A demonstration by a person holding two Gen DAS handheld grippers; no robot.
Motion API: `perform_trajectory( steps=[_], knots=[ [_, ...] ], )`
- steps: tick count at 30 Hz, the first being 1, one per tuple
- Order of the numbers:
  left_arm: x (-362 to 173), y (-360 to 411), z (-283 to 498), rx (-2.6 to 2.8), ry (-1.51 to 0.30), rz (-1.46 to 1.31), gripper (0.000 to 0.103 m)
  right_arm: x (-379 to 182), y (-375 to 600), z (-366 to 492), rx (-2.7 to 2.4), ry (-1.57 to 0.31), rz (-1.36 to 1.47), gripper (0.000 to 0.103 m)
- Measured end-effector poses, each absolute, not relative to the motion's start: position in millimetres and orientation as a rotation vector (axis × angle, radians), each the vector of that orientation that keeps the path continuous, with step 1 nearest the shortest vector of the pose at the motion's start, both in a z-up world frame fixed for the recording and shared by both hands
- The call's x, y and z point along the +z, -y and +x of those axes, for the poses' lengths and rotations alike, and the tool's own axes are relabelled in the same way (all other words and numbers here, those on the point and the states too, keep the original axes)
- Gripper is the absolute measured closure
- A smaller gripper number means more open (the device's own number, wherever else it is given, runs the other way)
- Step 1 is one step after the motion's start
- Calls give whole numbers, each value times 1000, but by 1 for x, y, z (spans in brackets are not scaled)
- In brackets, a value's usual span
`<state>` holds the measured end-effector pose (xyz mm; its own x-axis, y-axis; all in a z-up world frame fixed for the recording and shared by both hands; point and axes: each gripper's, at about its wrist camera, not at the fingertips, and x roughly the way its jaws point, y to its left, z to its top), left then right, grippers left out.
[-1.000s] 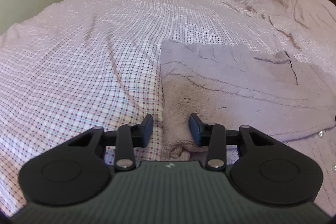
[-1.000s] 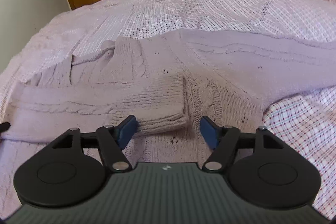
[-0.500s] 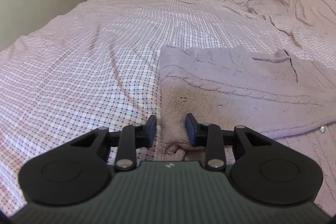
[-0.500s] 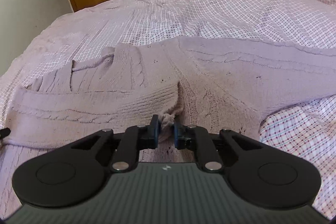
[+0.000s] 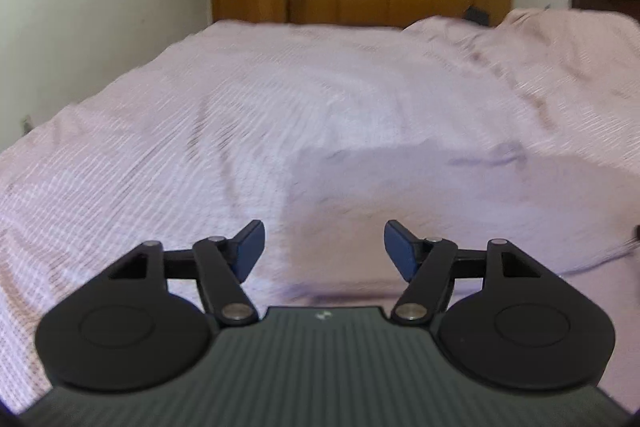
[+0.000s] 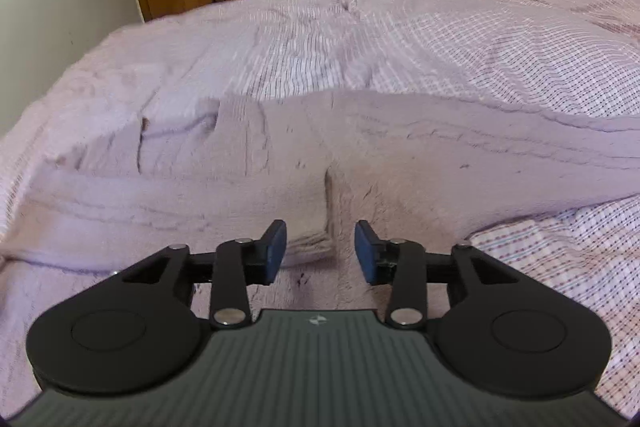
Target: Fold small clothes
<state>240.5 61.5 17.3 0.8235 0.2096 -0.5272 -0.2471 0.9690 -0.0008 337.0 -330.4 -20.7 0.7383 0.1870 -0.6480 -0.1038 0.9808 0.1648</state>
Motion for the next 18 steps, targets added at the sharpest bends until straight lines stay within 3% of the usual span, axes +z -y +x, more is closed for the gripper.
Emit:
perform_trajectory(
  steps=[8, 18],
  knots=[
    [50, 55, 264, 93, -532, -29, 32, -1, 387, 317, 152, -675, 205, 49],
    [26, 231, 301, -103, -562, 46, 32, 6, 503, 290, 49, -600, 359, 45]
  ],
)
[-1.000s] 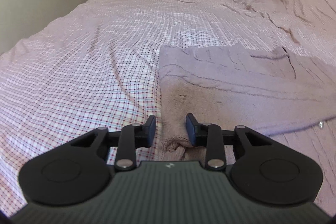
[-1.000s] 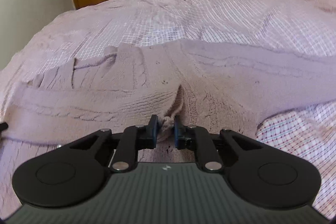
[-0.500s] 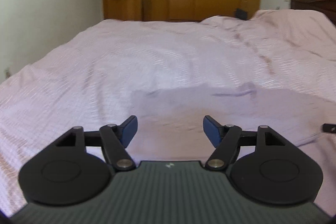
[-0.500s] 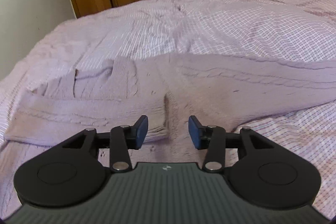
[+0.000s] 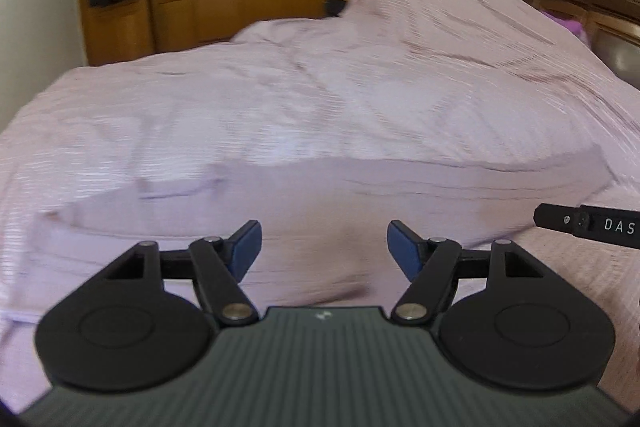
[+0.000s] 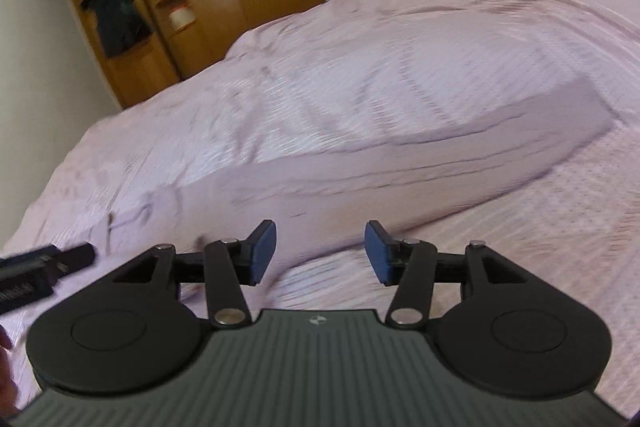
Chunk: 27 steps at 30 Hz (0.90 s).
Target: Fold small clothes
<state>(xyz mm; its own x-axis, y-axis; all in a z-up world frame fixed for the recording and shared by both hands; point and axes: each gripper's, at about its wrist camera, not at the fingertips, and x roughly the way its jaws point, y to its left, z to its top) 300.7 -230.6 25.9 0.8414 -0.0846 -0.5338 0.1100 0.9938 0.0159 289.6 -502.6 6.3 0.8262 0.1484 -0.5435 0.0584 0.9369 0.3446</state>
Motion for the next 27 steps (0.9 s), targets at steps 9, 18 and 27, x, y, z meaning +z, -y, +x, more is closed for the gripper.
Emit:
perform_trajectory(
  steps=[9, 18, 27],
  knots=[
    [1, 345, 314, -220, -584, 81, 32, -23, 616, 256, -86, -573, 424, 45],
    [-32, 408, 324, -264, -623, 90, 32, -49, 688, 247, -196, -573, 600, 44],
    [-47, 437, 361, -256, -629, 45, 32, -81, 724, 291, -164, -507, 787, 39]
  ],
)
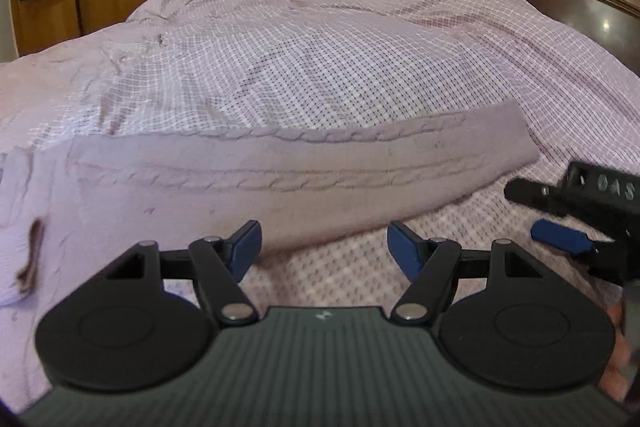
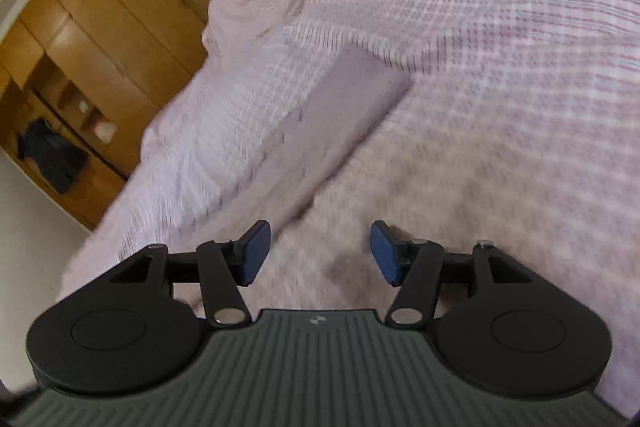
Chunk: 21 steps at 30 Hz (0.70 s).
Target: Fold small clothes
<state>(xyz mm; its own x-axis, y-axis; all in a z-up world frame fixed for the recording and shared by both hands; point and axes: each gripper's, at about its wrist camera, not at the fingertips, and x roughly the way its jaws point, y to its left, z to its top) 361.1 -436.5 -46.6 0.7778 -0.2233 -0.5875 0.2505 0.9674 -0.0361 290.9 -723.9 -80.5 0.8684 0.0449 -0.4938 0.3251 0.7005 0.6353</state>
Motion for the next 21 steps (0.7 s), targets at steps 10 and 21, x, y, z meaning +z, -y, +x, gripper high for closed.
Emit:
perform_trajectory(
  steps=[10, 21],
  knots=[
    [-50, 449, 409, -219, -648, 39, 32, -108, 755, 343, -216, -418, 857, 38],
    [-45, 455, 415, -288, -623, 58, 32, -124, 790, 388, -200, -309, 952, 39]
  ],
)
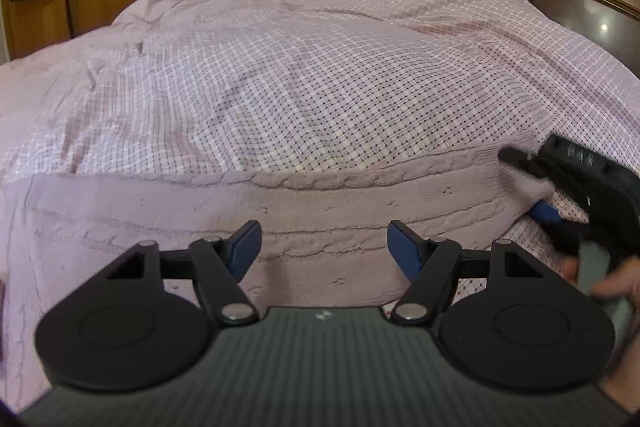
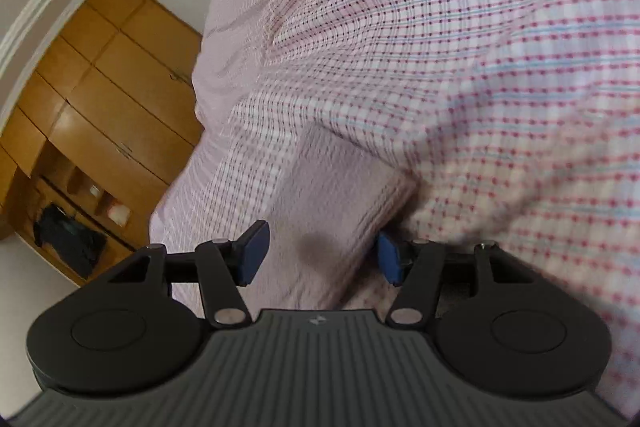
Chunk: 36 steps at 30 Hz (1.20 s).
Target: Fold small clothes
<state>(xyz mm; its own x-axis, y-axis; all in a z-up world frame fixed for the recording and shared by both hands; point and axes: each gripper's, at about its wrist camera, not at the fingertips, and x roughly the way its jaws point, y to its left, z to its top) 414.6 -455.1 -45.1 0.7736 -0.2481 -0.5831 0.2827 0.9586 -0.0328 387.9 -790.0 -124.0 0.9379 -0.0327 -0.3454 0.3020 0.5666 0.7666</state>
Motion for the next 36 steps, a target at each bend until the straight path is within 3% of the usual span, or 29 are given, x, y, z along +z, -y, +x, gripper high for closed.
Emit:
perform_trajectory(
  steps=[5, 8, 10, 12, 13, 27, 36],
  knots=[
    [-51, 443, 416, -273, -633, 77, 32, -140, 815, 395, -135, -165, 1092, 40],
    [-52, 432, 419, -248, -655, 57, 32, -136, 810, 400, -169, -192, 1041, 50],
    [-51, 426, 416, -235, -648, 67, 32, -133, 806, 399, -204, -204, 1029, 74],
    [-49, 421, 412, -217, -631, 107, 32, -133, 804, 395, -226, -194, 1047, 90],
    [-47, 418, 411, -213, -627, 110, 32, -132, 802, 393, -236, -191, 1047, 92],
    [-15, 405, 399, -168, -604, 75, 32, -93, 743, 425, -258, -298, 695, 95],
    [-1, 385, 383, -163, -597, 63, 32, -68, 704, 411, -202, -318, 659, 95]
  ],
)
